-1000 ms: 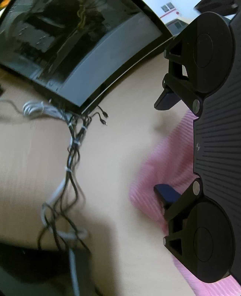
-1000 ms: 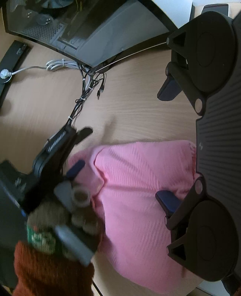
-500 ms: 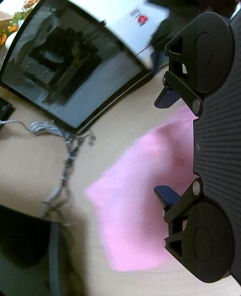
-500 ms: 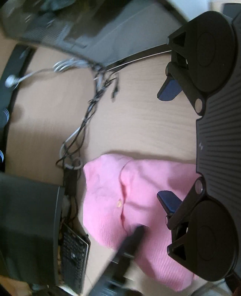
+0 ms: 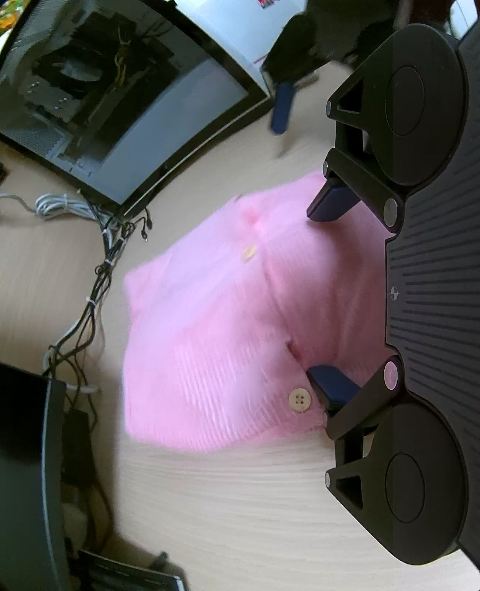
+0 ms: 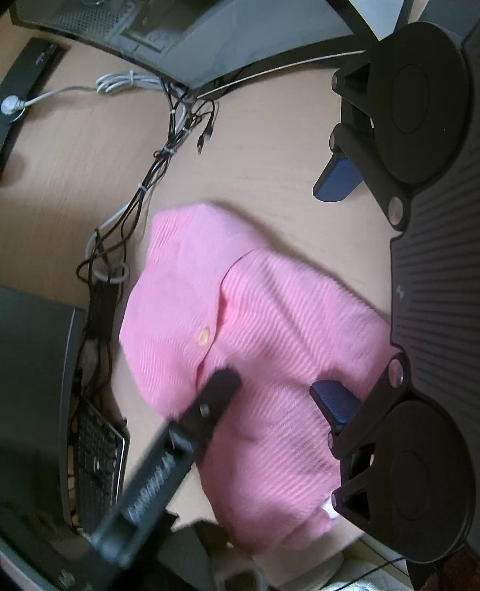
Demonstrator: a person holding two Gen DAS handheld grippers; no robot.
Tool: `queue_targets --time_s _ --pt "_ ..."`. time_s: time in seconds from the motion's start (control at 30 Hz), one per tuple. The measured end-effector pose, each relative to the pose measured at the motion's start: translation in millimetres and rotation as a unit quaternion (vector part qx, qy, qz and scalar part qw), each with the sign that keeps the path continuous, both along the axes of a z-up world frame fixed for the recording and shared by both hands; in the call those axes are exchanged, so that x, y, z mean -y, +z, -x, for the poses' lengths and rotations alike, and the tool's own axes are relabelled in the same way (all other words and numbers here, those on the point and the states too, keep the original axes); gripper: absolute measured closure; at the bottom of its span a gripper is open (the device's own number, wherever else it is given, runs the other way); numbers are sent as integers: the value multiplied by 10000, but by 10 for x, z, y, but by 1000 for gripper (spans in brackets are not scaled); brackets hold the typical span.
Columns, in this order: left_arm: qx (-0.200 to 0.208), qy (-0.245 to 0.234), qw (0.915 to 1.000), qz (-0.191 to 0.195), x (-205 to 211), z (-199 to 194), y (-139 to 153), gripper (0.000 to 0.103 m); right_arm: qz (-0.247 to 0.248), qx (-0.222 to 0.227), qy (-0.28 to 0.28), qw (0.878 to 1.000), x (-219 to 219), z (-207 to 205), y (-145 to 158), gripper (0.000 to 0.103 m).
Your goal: Fold clothes
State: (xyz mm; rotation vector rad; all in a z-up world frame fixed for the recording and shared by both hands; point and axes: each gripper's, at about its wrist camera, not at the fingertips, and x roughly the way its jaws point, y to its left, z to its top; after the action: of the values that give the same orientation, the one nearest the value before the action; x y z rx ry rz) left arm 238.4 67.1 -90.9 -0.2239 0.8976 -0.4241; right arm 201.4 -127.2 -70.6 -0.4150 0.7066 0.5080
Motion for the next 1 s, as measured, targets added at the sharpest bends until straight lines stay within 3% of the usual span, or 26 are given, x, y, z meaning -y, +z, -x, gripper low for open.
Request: queue_targets --time_s 0.27,0.4,0.53,0.6,0.7,0.77,0.93,1.0 --pt "109 72 9994 -333 37 309 126 12 -53 27 154 9999 48 -8 29 0" --pt "249 -22 9962 -830 18 606 154 13 -185 220 388 9988 189 34 140 0" --pt "372 -66 9889 -1437 7 874 146 14 -538 276 1236 9905 340 184 322 0" --pt "409 -72 9846 -1701 -3 986 133 13 -388 299 1673 9847 293 291 354 0" --pt "329 59 9847 -1711 -92 1031 108 11 -84 292 2205 9749 129 405 303 6" --pt "343 194 9855 -1649 -170 1062 125 9 96 199 2482 9685 6 455 224 20" --pt "332 659 9876 -1389 -398 1109 191 9 547 241 3016 9515 -256 583 2 22" --pt "362 753 9876 -1330 -462 1142 226 9 638 427 2962 9520 -313 578 1 32"
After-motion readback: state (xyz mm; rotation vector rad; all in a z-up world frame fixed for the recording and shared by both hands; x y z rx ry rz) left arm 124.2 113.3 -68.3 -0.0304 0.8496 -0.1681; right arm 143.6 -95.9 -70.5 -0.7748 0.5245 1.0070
